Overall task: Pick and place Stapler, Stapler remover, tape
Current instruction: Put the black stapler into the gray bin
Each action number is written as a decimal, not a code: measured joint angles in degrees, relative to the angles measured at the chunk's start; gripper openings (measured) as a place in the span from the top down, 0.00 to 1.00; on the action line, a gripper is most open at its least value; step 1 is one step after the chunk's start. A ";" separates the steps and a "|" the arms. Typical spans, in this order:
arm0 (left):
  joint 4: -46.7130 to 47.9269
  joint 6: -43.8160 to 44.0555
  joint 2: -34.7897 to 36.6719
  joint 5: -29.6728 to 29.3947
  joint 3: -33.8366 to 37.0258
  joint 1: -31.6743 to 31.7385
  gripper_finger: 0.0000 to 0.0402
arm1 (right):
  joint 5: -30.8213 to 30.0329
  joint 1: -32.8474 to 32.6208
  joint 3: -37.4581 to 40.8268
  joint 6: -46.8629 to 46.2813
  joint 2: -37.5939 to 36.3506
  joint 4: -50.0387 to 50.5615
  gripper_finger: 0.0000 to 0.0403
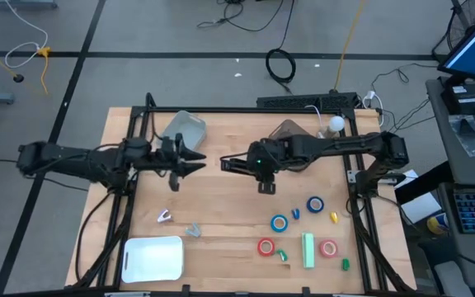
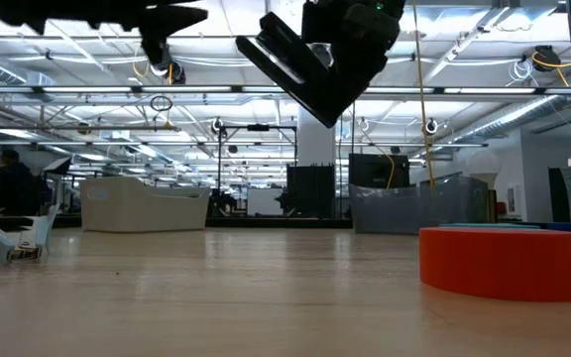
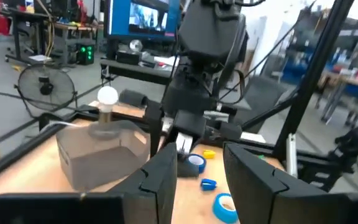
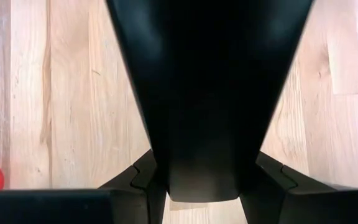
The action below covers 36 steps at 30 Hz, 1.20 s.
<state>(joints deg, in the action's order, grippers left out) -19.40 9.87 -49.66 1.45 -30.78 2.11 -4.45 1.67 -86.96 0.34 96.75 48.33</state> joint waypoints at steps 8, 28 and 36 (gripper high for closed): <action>11.97 -5.65 -11.22 -0.01 -13.68 -0.39 0.66 | 0.15 1.15 0.00 -0.87 0.00 4.77 0.65; 21.85 -9.64 -30.78 -1.13 -29.46 -1.07 0.66 | 7.75 2.30 1.56 -6.23 -0.07 12.82 0.65; 24.18 -11.43 -30.92 -5.50 -30.93 -0.98 0.66 | 7.62 1.36 3.26 -6.45 -0.13 12.96 0.65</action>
<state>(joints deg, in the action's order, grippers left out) 4.79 -1.56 -80.58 -4.05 -61.71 1.13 3.17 3.03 -83.70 -6.11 96.62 61.29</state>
